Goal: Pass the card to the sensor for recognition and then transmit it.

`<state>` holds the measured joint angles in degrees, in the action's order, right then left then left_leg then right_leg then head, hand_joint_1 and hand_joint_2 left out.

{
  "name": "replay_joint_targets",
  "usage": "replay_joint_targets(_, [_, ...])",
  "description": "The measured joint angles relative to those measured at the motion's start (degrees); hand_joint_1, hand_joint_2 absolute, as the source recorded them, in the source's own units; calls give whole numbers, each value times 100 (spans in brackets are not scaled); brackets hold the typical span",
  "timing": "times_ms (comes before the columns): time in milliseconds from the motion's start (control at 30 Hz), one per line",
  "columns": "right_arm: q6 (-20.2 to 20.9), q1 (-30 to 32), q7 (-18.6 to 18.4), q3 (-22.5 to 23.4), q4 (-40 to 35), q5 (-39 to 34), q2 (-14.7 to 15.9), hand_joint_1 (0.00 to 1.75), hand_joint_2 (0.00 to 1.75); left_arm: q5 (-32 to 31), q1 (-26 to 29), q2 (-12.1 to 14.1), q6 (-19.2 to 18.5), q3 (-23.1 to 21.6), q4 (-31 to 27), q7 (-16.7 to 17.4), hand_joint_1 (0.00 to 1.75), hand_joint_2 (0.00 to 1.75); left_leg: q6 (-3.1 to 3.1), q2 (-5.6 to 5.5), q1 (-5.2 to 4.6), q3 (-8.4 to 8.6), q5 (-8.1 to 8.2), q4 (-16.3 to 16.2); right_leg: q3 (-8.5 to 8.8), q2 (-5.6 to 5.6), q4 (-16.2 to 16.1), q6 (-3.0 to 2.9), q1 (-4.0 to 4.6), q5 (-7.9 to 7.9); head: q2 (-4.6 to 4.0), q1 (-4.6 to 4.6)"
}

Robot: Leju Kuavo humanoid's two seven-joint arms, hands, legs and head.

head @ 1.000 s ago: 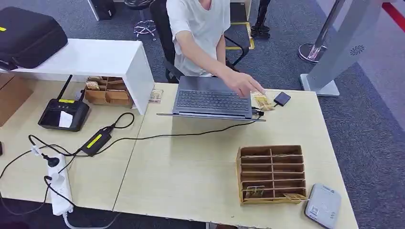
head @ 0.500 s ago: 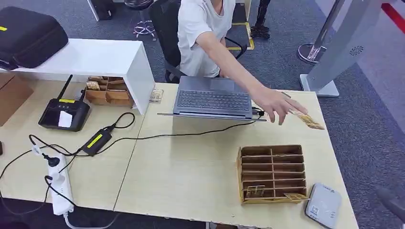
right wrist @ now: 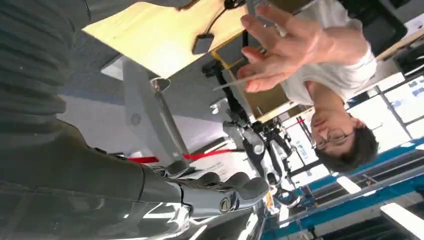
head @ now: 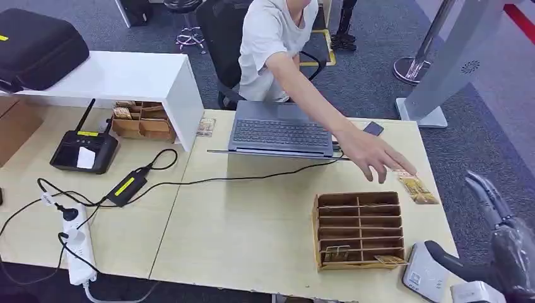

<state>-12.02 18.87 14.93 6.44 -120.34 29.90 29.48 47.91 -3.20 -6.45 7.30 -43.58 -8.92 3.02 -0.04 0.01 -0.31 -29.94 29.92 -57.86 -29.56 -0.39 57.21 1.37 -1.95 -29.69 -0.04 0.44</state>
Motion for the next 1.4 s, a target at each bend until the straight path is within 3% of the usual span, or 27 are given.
replay_joint_targets(33, [-4,-210,-24,-327,209,74,15,0,175,-13,1,2,0,-53,0,-13,0,175,0,-4,0,1,0,0,0,-6,0,0,0,0,0,0])
replay_joint_targets(233, [-22,-391,-33,-603,411,90,22,0,175,-28,1,13,13,-112,0,-46,0,175,0,-5,0,0,0,-1,0,-7,0,0,0,0,0,0])
replay_joint_targets(333, [-142,-409,-77,-692,459,87,42,0,175,-317,14,9,348,-239,0,-486,0,175,0,-4,0,-1,0,-1,-1,-7,0,0,0,0,0,4])
replay_joint_targets(400, [-208,-432,-96,-745,494,92,44,0,175,-402,11,9,330,-370,0,-792,0,175,0,-5,1,-3,0,-1,-1,-7,0,0,0,0,0,4])
replay_joint_targets(433, [-219,-468,-94,-784,522,103,42,0,175,-398,4,11,260,-413,0,-802,0,0,0,-3,0,-3,0,-1,-2,-4,0,0,0,0,0,2])
replay_joint_targets(467, [-223,-507,-92,-828,562,111,42,0,175,-389,5,9,185,-440,0,-800,0,0,0,-2,0,-2,0,-1,-2,-1,0,0,0,0,0,2])
replay_joint_targets(500, [-223,-550,-83,-869,603,126,33,0,175,-352,2,7,119,-450,0,-785,0,175,0,-1,1,-2,0,-1,-2,-1,0,0,1,0,0,2])
replay_joint_targets(733, [-282,-881,13,-1145,916,194,-83,2,175,-168,-16,20,-186,-450,2,-780,0,175,0,-8,0,0,-1,-1,0,-7,2,0,0,0,0,0])
replay_joint_targets(767, [-291,-912,26,-1169,948,197,-101,175,175,-162,-18,24,-201,-450,4,-780,0,175,0,-8,1,0,-1,-1,0,-6,2,0,-1,0,0,2])
replay_joint_targets(1400, [-299,-1077,243,-1355,1228,243,-415,175,175,-13,-21,39,-413,-450,68,-927,0,175,1,-14,0,-2,-1,-2,-1,-9,2,0,-8,0,0,0])
